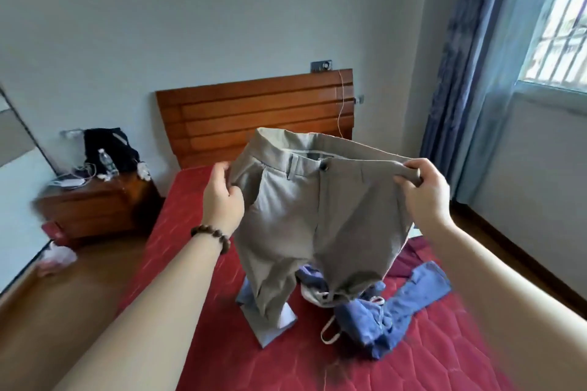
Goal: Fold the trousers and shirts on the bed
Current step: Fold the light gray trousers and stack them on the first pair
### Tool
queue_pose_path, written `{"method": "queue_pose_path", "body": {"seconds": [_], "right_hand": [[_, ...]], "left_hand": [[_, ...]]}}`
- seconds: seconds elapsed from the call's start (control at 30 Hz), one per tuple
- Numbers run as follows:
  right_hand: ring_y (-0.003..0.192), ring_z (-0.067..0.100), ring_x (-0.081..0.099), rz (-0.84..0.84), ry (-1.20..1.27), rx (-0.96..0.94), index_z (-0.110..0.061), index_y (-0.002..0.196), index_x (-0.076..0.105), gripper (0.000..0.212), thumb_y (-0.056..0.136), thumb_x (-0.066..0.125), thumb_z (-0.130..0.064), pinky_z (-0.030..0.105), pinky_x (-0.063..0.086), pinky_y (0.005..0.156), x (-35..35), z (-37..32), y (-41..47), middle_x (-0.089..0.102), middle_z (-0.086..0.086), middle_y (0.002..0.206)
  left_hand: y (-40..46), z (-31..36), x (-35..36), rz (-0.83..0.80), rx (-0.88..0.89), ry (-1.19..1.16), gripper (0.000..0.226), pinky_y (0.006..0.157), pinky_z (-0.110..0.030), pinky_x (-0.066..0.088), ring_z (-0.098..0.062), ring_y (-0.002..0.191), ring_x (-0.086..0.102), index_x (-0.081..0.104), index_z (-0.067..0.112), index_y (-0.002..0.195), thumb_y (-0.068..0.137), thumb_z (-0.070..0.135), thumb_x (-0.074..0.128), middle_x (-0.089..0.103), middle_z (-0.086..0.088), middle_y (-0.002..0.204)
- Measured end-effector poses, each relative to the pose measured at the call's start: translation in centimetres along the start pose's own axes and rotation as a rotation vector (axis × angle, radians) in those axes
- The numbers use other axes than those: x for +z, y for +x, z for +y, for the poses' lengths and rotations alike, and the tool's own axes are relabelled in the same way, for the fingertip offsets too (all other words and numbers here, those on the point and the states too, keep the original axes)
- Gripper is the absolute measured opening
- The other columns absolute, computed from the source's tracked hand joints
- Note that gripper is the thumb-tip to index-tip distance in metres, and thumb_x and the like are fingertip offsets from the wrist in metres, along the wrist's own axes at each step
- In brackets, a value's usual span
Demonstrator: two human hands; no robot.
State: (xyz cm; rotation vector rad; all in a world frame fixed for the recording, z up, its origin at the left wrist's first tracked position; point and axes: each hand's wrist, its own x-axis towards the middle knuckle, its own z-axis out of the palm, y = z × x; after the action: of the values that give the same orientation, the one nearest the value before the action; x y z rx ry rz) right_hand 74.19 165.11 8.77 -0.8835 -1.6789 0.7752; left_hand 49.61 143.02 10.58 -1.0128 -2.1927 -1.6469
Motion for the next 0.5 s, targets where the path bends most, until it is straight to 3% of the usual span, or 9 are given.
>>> {"method": "queue_pose_path", "body": {"seconds": [0.1, 0.17, 0.27, 0.37, 0.43, 0.5], "right_hand": [[0.074, 0.012, 0.054, 0.025, 0.049, -0.101, -0.027, 0.086, 0.061, 0.019, 0.080, 0.070, -0.012, 0.012, 0.035, 0.064, 0.6, -3.8, 1.8, 0.061, -0.014, 0.076], [0.068, 0.008, 0.054, 0.018, 0.060, -0.148, -0.028, 0.083, 0.061, 0.020, 0.080, 0.070, -0.011, 0.005, 0.035, 0.060, 0.9, -5.8, 2.7, 0.060, -0.017, 0.073], [0.068, 0.008, 0.055, -0.002, 0.074, -0.179, -0.032, 0.094, 0.060, 0.027, 0.079, 0.071, -0.012, 0.004, 0.036, 0.063, 0.8, -8.2, 3.5, 0.061, -0.016, 0.072], [0.080, 0.008, 0.062, -0.027, 0.102, -0.152, -0.031, 0.113, 0.062, 0.041, 0.078, 0.075, -0.015, 0.017, 0.042, 0.076, 0.4, -10.0, 4.6, 0.066, -0.011, 0.081], [0.086, 0.019, 0.066, -0.025, 0.064, -0.169, -0.022, 0.099, 0.070, 0.025, 0.076, 0.077, -0.016, 0.026, 0.046, 0.076, -0.1, -11.1, 5.7, 0.069, -0.007, 0.082], [0.081, 0.023, 0.065, -0.017, 0.044, -0.181, -0.014, 0.086, 0.071, 0.015, 0.074, 0.078, -0.018, 0.029, 0.048, 0.071, -0.8, -12.6, 6.9, 0.070, 0.001, 0.081]], "left_hand": [[1.2, 0.7, -3.3, -0.034, -0.069, -0.152, 0.016, 0.075, -0.019, 0.035, -0.022, 0.097, 0.058, 0.056, 0.016, 0.107, 0.093, 0.025, 0.052, 0.062, 0.007, 0.093], [1.7, 1.1, -5.1, -0.135, -0.042, -0.135, 0.029, 0.077, -0.016, 0.039, -0.010, 0.097, 0.058, 0.053, 0.031, 0.110, 0.088, 0.050, 0.059, 0.061, 0.018, 0.097], [2.6, 1.7, -7.1, -0.191, -0.013, -0.054, 0.049, 0.088, -0.020, 0.044, -0.004, 0.098, 0.059, 0.055, 0.032, 0.121, 0.077, 0.043, 0.076, 0.064, 0.015, 0.106], [3.9, 2.9, -8.8, -0.122, 0.052, -0.001, 0.030, 0.075, -0.010, 0.044, 0.001, 0.090, 0.063, 0.066, 0.024, 0.108, 0.080, 0.029, 0.075, 0.067, 0.017, 0.092], [4.7, 3.7, -9.9, -0.090, 0.107, 0.012, 0.022, 0.065, 0.000, 0.040, 0.017, 0.079, 0.058, 0.067, 0.022, 0.102, 0.081, 0.021, 0.075, 0.063, 0.024, 0.085], [5.5, 4.6, -10.8, -0.049, 0.124, -0.020, 0.020, 0.062, 0.003, 0.038, 0.023, 0.073, 0.055, 0.068, 0.017, 0.101, 0.082, 0.015, 0.073, 0.061, 0.024, 0.083]]}}
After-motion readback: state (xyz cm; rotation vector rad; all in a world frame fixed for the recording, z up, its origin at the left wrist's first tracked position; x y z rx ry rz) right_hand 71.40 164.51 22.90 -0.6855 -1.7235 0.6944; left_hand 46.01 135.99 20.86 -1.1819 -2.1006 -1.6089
